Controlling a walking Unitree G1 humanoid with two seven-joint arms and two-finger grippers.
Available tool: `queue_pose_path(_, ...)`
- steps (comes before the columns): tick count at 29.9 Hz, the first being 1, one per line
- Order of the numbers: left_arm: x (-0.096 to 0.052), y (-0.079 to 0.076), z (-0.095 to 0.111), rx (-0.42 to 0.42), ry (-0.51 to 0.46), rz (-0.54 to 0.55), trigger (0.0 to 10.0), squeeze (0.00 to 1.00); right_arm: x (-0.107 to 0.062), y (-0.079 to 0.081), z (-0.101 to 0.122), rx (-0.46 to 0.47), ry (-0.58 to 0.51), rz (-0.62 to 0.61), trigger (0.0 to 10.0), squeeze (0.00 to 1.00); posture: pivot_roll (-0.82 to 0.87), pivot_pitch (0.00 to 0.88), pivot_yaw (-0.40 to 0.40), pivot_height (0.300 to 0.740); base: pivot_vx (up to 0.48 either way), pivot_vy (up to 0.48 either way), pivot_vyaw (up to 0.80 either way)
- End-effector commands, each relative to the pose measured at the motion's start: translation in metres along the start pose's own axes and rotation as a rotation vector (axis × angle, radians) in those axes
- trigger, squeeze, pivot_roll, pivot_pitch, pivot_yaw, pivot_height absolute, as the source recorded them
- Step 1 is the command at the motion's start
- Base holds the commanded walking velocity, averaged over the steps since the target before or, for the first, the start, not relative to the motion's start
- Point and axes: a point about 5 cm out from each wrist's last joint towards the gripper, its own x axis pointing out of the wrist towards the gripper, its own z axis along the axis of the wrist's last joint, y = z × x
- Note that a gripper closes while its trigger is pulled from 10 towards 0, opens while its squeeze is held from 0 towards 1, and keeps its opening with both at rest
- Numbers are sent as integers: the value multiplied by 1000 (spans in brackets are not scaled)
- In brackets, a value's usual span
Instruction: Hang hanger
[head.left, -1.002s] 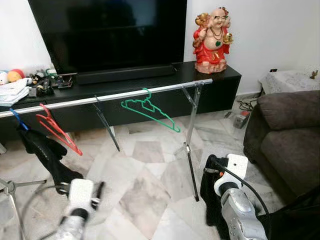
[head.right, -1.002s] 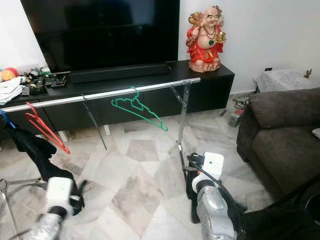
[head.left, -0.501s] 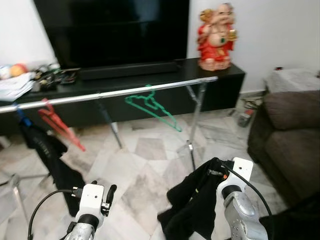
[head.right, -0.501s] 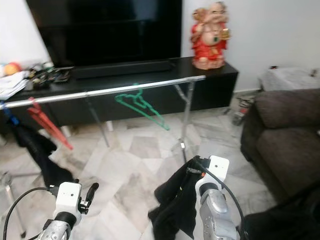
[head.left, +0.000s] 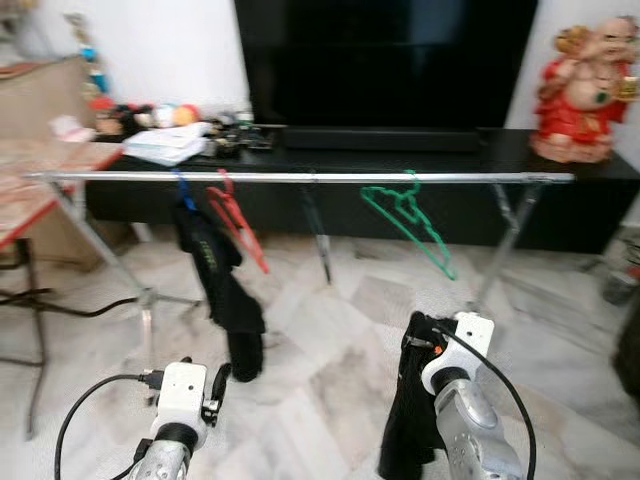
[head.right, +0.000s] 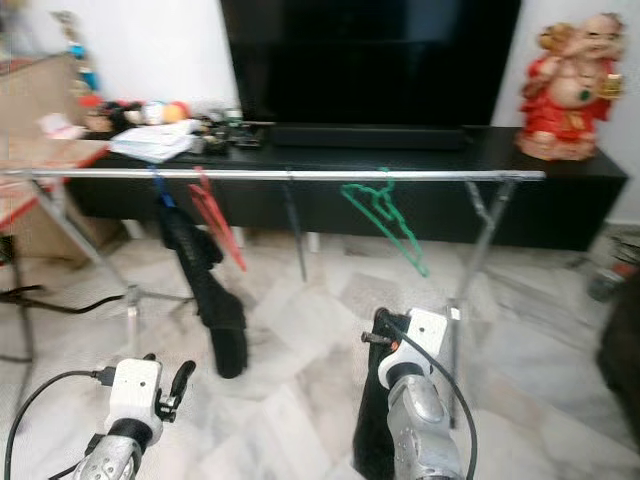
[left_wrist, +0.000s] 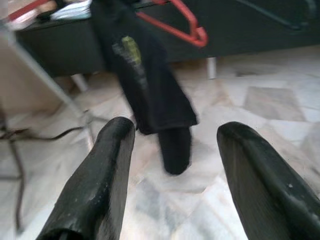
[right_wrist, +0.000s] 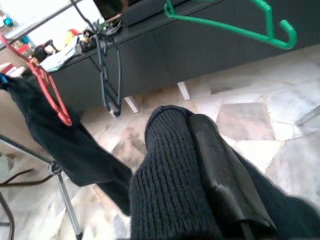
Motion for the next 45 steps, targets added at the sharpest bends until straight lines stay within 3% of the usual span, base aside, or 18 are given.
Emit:
queue_pose_path(1, 1, 8, 2, -12, 3, 42, 10000, 0, 4, 4, 9, 16, -27, 23, 10000, 0, 29, 0, 62, 740, 0, 0, 0)
queue_pose_path(6, 2, 13, 5, -22, -2, 66, 10000, 0, 7, 3, 14, 34, -24, 37, 10000, 0, 30, 0, 50, 740, 0, 0, 0)
queue_pose_path(10, 3, 15, 7, -43, -11, 74, 10000, 0, 8, 6, 6, -56, 41, 92, 10000, 0, 27, 0, 47, 740, 0, 0, 0)
queue_pose_path(18, 10, 17, 11, -77, -24, 83, 10000, 0, 5, 12, 12, -160, 17, 157, 10000, 0, -23, 0, 17, 740, 0, 0, 0)
queue_pose_path(27, 8, 18, 11, -92, -26, 107, 10000, 0, 8, 6, 19, -200, 10, 160, 10000, 0, -11, 0, 3, 740, 264, 0, 0)
queue_pose_path(33, 9, 19, 12, -90, -28, 95, 10000, 0, 10, 15, 26, -198, -26, 183, 10000, 0, -17, 0, 15, 740, 411, 0, 429)
queue_pose_path(45, 14, 20, 17, -63, -39, 49, 10000, 0, 6, 13, 13, -160, -5, 143, 10000, 0, -15, 0, 56, 740, 425, 0, 0)
